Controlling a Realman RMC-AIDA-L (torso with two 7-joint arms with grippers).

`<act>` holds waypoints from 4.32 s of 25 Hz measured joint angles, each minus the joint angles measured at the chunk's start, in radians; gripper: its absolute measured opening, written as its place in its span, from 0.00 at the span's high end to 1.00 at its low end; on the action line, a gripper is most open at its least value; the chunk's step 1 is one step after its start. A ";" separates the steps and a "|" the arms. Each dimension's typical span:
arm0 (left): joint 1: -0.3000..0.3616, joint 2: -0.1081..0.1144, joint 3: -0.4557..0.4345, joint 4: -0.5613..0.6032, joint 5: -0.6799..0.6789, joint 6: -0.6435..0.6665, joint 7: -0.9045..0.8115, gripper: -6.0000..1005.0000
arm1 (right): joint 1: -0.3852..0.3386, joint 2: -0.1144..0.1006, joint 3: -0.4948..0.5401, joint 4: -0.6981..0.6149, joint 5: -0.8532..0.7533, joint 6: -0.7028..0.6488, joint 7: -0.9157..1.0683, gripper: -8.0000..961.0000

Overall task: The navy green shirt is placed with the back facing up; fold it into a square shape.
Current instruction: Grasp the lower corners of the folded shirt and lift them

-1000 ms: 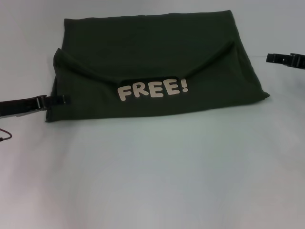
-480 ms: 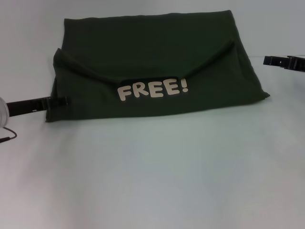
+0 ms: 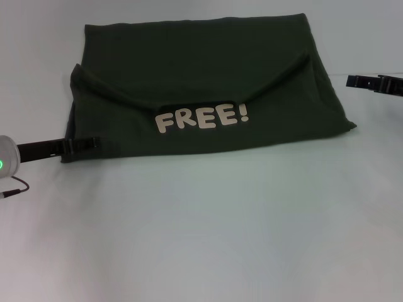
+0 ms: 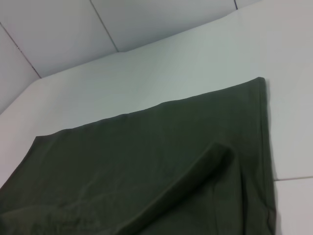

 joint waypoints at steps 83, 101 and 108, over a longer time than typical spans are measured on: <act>-0.020 0.001 0.039 -0.033 -0.001 -0.084 -0.008 0.72 | 0.012 0.004 -0.005 -0.008 0.000 0.014 -0.002 0.27; -0.017 0.001 0.039 -0.036 -0.001 -0.087 -0.007 0.74 | 0.029 0.010 -0.023 -0.008 0.000 0.030 -0.003 0.27; -0.018 0.003 0.039 -0.036 -0.001 -0.087 -0.008 0.74 | 0.035 0.012 -0.026 -0.008 0.000 0.033 0.001 0.27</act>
